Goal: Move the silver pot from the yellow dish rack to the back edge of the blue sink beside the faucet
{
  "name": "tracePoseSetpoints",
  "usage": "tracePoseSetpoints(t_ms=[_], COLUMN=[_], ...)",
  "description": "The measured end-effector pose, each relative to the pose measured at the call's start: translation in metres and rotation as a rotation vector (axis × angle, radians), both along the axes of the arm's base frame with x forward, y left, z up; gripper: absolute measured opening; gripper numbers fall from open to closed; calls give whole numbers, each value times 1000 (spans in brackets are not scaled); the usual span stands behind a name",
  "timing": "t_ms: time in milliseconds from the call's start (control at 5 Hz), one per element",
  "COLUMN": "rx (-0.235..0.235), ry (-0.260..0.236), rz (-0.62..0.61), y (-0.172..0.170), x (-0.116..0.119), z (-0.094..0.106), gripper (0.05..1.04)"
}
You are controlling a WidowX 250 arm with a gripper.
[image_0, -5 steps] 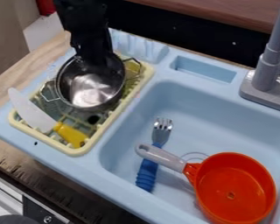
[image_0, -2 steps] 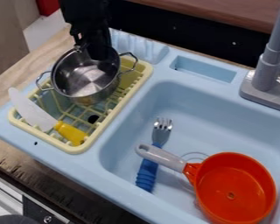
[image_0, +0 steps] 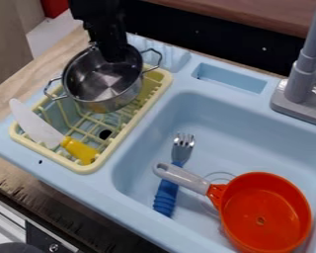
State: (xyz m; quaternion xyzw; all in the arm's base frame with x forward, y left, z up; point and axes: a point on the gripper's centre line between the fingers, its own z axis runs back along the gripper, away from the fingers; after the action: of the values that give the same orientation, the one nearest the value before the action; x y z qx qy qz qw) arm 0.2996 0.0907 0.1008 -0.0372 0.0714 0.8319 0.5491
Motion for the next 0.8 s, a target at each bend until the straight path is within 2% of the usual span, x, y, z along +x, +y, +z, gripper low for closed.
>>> tracePoseSetpoints(t_ms=[200,400,800], rx=[-61,-72,-28], ry=[23,40,45], rz=[186,345,621], y=[-14,-30,-74], x=[2,5,14], z=[-1,3,-2], gripper=[60,60,60])
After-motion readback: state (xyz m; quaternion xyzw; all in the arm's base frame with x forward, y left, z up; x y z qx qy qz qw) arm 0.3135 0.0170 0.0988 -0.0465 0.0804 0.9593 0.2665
